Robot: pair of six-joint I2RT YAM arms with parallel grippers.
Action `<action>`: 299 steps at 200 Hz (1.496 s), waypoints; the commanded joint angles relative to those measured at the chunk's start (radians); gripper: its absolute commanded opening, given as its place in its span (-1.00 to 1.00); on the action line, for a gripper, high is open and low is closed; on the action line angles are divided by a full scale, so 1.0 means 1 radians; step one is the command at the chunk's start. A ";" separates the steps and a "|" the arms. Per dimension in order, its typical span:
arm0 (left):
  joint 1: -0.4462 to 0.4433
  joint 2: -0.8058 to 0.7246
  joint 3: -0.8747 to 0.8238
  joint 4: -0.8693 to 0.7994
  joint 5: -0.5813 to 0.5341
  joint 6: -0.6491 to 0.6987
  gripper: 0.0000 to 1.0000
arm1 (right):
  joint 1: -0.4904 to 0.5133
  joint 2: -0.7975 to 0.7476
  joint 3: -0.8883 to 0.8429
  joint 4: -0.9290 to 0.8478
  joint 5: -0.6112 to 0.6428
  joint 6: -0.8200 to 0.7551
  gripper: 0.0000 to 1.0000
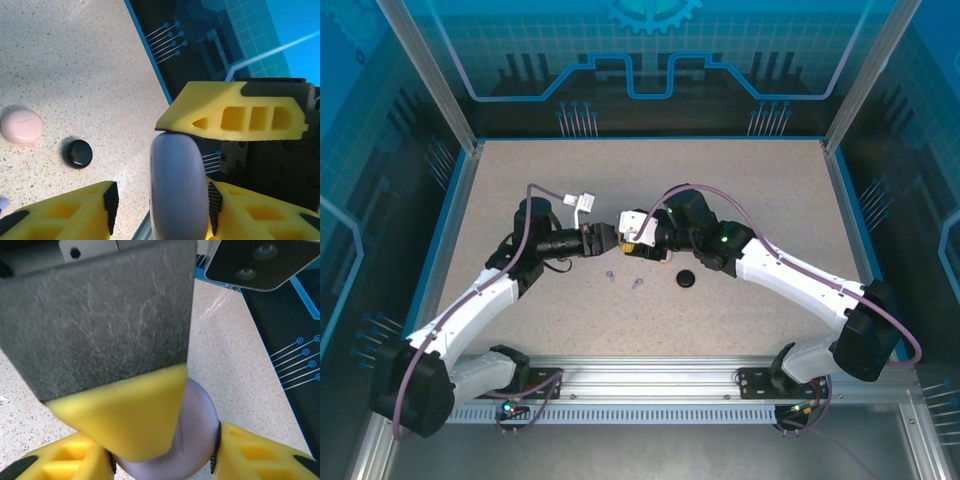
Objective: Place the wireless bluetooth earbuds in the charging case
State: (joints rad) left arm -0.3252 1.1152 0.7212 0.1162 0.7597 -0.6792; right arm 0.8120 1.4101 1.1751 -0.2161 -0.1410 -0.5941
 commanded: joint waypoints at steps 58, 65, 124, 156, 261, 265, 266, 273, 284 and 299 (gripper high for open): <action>-0.015 0.016 0.036 0.017 0.038 0.010 -0.27 | 0.014 0.007 0.037 0.006 0.023 0.000 -0.05; -0.016 0.015 0.035 0.018 0.038 0.013 -0.31 | 0.014 0.009 0.039 0.002 0.023 0.001 -0.04; -0.024 -0.023 0.034 0.053 0.001 0.055 -0.51 | 0.005 -0.032 0.070 -0.103 0.014 0.069 0.42; -0.039 -0.059 0.027 0.085 -0.035 0.131 -0.62 | -0.011 -0.132 0.042 -0.123 -0.024 0.161 0.83; -0.242 -0.149 -0.082 0.410 -0.163 0.625 -0.90 | -0.116 -0.444 -0.145 0.047 -0.126 0.729 1.00; -0.245 -0.148 -0.086 0.425 -0.164 0.630 -0.90 | -0.116 -0.446 -0.145 0.043 -0.131 0.730 1.00; -0.245 -0.148 -0.087 0.428 -0.164 0.632 -0.89 | -0.116 -0.449 -0.146 0.040 -0.133 0.730 1.00; -0.247 -0.147 -0.093 0.446 -0.163 0.638 -0.89 | -0.115 -0.452 -0.145 0.030 -0.138 0.728 1.00; -0.247 -0.144 -0.090 0.448 -0.160 0.646 -0.90 | -0.115 -0.457 -0.148 0.023 -0.143 0.726 1.00; -0.250 -0.141 -0.083 0.438 -0.155 0.650 -0.90 | -0.113 -0.461 -0.153 0.025 -0.159 0.724 1.00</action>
State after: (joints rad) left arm -0.5671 0.9802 0.6369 0.4637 0.6155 -0.1028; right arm 0.7052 0.9699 1.0374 -0.2085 -0.2512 0.0845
